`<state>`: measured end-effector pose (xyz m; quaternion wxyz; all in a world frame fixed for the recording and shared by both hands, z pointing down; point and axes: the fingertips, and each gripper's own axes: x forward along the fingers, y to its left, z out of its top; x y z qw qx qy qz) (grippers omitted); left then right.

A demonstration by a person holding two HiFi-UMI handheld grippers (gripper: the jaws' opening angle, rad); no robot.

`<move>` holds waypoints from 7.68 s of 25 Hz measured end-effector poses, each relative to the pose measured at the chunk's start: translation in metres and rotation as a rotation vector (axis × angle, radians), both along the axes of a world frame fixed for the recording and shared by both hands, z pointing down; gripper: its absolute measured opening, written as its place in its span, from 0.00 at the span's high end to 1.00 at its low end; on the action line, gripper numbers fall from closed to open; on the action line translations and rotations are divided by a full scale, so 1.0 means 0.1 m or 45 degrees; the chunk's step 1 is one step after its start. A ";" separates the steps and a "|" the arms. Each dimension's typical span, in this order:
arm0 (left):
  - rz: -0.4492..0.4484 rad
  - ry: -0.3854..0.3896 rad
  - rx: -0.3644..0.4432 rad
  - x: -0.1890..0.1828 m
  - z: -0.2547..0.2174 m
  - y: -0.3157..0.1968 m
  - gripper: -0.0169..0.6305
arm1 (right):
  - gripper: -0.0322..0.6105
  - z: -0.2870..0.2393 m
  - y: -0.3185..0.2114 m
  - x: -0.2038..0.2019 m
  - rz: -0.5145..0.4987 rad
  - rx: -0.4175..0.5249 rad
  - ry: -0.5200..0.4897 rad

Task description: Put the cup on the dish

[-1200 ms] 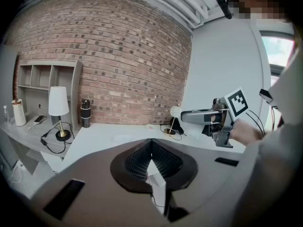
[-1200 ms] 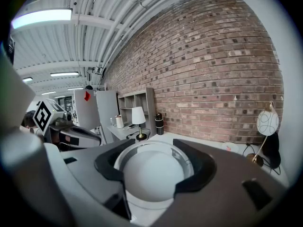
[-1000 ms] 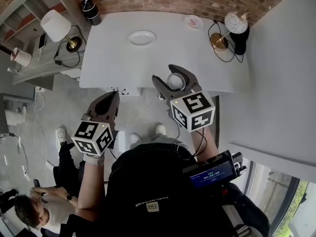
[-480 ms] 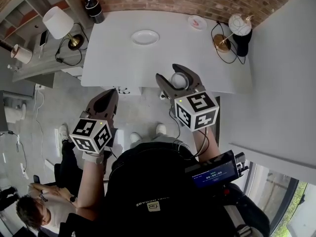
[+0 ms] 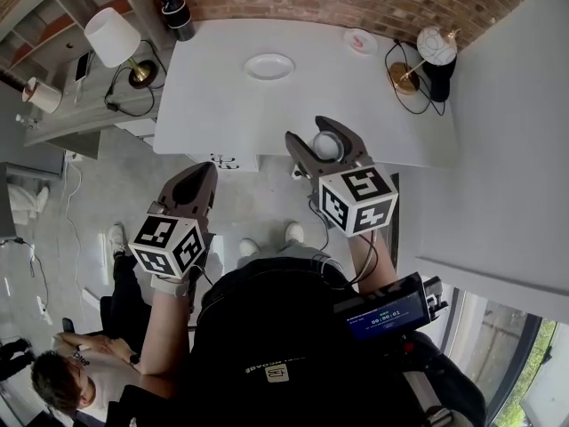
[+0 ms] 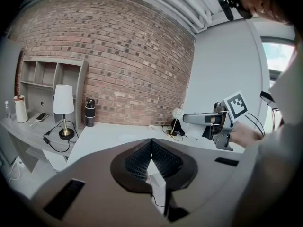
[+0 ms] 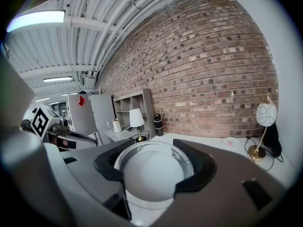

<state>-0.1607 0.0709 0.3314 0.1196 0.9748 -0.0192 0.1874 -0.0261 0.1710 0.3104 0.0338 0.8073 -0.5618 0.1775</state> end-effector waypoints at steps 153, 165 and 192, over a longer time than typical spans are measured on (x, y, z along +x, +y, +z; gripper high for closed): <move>-0.727 -0.438 -0.218 1.12 1.16 -1.81 0.97 | 0.56 3.07 -3.20 2.75 -0.263 -0.381 0.075; -0.748 -0.444 -0.225 1.09 1.17 -1.81 0.97 | 0.56 3.10 -3.23 2.75 -0.245 -0.364 0.120; -0.765 -0.445 -0.223 1.05 1.18 -1.74 0.97 | 0.56 3.13 -3.18 2.69 -0.256 -0.351 0.170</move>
